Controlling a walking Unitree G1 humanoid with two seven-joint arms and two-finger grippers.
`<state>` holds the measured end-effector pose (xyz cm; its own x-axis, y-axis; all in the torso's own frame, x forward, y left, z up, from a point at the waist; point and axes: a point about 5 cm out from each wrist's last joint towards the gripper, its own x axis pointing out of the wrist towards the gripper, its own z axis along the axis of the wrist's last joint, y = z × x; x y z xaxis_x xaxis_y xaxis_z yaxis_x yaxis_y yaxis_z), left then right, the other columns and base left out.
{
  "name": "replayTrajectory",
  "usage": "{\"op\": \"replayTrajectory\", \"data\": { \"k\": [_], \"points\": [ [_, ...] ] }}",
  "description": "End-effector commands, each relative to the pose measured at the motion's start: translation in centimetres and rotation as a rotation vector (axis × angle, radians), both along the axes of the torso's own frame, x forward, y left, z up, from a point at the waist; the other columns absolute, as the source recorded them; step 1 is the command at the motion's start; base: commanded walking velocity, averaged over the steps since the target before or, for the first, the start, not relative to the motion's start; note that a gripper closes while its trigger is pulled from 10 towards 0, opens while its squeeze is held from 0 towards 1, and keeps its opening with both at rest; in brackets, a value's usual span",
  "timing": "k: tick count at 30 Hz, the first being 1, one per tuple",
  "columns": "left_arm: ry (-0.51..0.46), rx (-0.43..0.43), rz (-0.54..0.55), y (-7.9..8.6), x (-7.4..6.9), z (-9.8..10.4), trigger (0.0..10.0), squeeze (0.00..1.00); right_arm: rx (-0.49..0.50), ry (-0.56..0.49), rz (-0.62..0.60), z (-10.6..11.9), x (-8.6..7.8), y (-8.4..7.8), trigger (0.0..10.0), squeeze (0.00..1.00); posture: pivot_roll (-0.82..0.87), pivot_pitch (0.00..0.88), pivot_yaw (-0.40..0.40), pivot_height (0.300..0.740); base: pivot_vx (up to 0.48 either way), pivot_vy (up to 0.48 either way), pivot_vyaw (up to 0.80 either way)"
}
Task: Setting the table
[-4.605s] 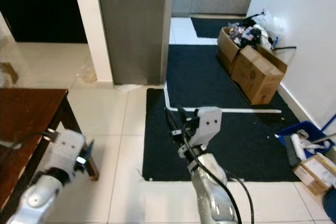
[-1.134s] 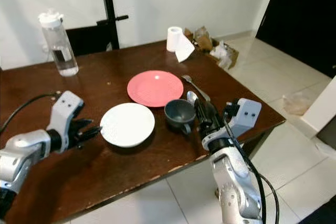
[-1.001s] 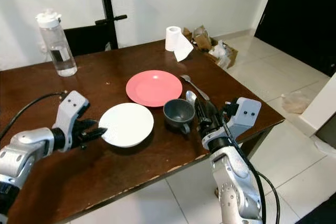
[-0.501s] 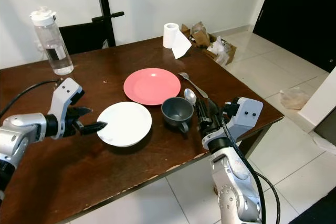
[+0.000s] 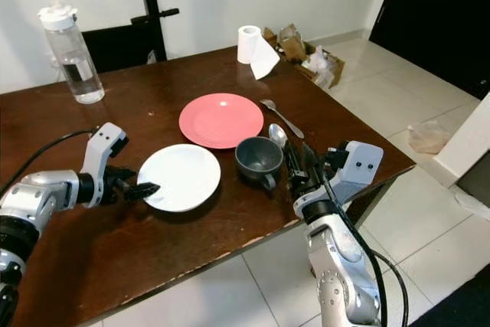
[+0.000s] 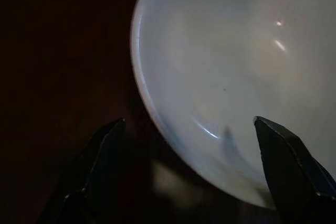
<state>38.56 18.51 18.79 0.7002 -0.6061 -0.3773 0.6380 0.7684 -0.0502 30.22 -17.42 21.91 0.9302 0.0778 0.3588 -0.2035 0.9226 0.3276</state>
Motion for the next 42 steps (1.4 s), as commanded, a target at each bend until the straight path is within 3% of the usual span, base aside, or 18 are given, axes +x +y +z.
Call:
{"op": "replayTrajectory", "data": {
  "k": [1,2,3,4,5,6,7,8,9,15,27,32,41,42],
  "points": [
    [0.028,-0.018,0.05,0.3,0.1,-0.7,10.0,0.0,0.006,0.018,-0.002,-0.4,-0.3,0.1,10.0,0.0,0.05,0.174,0.124,0.74,0.0,0.0,0.0],
    [0.028,-0.018,0.05,0.3,0.1,-0.7,10.0,0.0,0.006,0.018,-0.002,-0.4,-0.3,0.1,10.0,0.0,0.05,0.174,0.124,0.74,0.0,0.0,0.0],
    [0.044,-0.039,0.087,0.3,0.3,-1.0,8.8,0.0,0.007,0.019,-0.002,-0.5,-0.3,0.1,10.0,0.0,0.05,0.174,0.124,0.74,0.0,0.0,0.0],
    [0.06,-0.059,0.119,0.2,0.3,-1.4,6.5,0.0,0.006,0.021,-0.003,-0.5,-0.4,0.1,10.0,0.0,0.05,0.174,0.126,0.74,0.0,0.0,0.0],
    [0.06,-0.059,0.119,0.2,0.3,-1.4,6.5,0.0,0.006,0.021,-0.003,-0.5,-0.4,0.1,10.0,0.0,0.05,0.174,0.126,0.74,0.0,0.0,0.0],
    [0.085,-0.088,0.161,0.1,0.3,-2.0,3.1,0.0,0.005,0.024,-0.003,-0.5,-0.4,0.1,10.0,0.0,0.04,0.177,0.123,0.74,0.0,0.0,0.0],
    [0.085,-0.088,0.161,0.1,0.3,-2.0,3.1,0.0,0.005,0.024,-0.003,-0.5,-0.4,0.1,10.0,0.0,0.04,0.177,0.123,0.74,0.0,0.0,0.0],
    [0.094,-0.096,0.172,0.0,0.3,-2.3,2.0,0.0,0.005,0.024,-0.003,-0.6,-0.4,0.1,10.0,0.0,0.04,0.177,0.123,0.74,0.0,0.0,0.0],
    [0.104,-0.099,0.183,-0.1,0.2,-2.6,0.0,0.0,0.004,0.025,-0.003,-0.6,-0.4,0.1,10.0,0.0,0.04,0.175,0.122,0.74,0.0,0.0,0.0],
    [0.129,-0.113,0.199,-0.4,0.1,-3.4,0.0,0.0,0.003,0.027,-0.003,-0.6,-0.3,0.1,10.0,0.0,0.04,0.172,0.121,0.74,0.0,0.0,0.0],
    [0.115,-0.142,0.235,0.1,0.2,-3.0,0.0,0.0,0.005,0.026,-0.003,-0.6,-0.2,0.1,10.0,0.0,0.04,0.164,0.124,0.74,0.0,0.0,0.0],
    [0.037,-0.077,0.235,0.6,0.3,-2.3,0.0,0.0,0.006,0.022,-0.004,-0.6,-0.2,0.1,10.0,0.0,0.04,0.157,0.125,0.74,0.0,0.0,0.0],
    [-0.036,-0.164,0.215,0.6,-0.2,-0.3,0.0,0.0,0.008,0.008,0.0,-0.2,-0.1,0.2,10.0,0.0,0.05,0.141,0.123,0.74,0.0,0.0,0.0],
    [-0.061,-0.197,0.215,0.4,-0.4,0.3,3.4,0.0,0.009,0.001,0.003,-0.1,-0.1,0.3,10.0,0.0,0.05,0.141,0.123,0.74,0.0,0.0,0.0]
  ]
}}
